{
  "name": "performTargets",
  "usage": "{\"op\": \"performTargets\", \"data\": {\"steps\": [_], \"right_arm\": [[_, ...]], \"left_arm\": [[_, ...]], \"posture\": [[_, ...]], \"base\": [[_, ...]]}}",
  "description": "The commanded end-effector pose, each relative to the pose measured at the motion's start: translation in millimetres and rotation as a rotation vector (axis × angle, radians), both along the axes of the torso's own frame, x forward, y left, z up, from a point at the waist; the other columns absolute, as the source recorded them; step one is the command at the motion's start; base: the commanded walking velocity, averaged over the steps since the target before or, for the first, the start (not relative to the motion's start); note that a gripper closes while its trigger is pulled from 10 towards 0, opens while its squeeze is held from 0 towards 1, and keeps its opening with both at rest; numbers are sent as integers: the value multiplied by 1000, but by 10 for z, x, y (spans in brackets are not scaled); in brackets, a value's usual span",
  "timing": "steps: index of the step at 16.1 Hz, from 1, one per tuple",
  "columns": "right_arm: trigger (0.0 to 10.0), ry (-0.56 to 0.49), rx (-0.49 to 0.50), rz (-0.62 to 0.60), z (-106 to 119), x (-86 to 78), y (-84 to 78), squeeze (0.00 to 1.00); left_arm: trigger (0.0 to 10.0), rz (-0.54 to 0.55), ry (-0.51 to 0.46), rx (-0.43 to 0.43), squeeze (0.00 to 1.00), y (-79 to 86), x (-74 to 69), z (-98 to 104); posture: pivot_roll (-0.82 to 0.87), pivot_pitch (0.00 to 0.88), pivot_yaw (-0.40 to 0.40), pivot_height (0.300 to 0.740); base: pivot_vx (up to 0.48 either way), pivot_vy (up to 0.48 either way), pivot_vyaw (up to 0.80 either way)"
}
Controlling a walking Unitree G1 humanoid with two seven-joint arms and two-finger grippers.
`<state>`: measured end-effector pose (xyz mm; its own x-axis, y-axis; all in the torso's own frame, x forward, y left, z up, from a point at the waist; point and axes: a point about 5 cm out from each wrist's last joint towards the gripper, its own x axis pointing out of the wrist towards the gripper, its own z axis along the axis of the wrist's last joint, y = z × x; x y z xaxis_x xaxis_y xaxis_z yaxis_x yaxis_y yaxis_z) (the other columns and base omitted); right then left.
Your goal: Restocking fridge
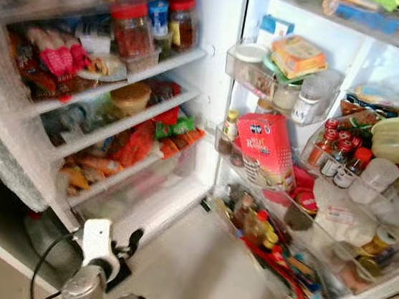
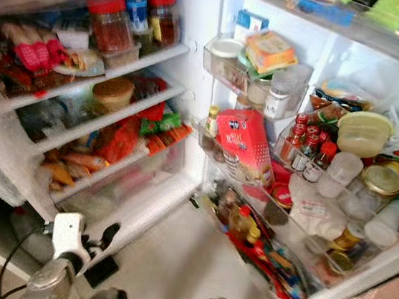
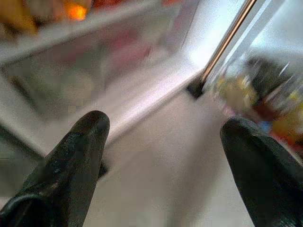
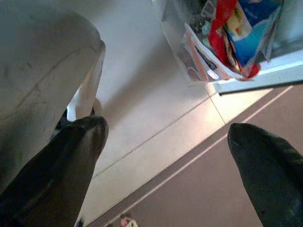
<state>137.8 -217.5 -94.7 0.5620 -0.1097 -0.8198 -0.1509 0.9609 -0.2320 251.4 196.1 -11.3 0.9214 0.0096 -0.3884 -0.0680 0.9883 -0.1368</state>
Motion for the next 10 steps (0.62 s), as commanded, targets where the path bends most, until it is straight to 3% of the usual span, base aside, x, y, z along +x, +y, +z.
{"op": "performTargets", "data": {"steps": [1, 5, 10], "right_arm": [[10000, 2, 27, 20, -14, 2, 83, 0], [10000, 4, 39, -8, -21, 4, 110, 0], [10000, 13, 45, -23, -27, -9, 102, 0]], "left_arm": [[10000, -11, 56, 44, 0, 43, -38, -71], [10000, -109, 255, 187, 0, 104, -249, -354], [10000, -111, 373, 219, 0, 137, -478, -530]], "posture": [[-105, 91, 17, 646], [-101, 92, 24, 646], [-93, 90, 25, 646]], "base": [[0, 368, 0], [0, 368, 0], [0, 367, 0]]}}
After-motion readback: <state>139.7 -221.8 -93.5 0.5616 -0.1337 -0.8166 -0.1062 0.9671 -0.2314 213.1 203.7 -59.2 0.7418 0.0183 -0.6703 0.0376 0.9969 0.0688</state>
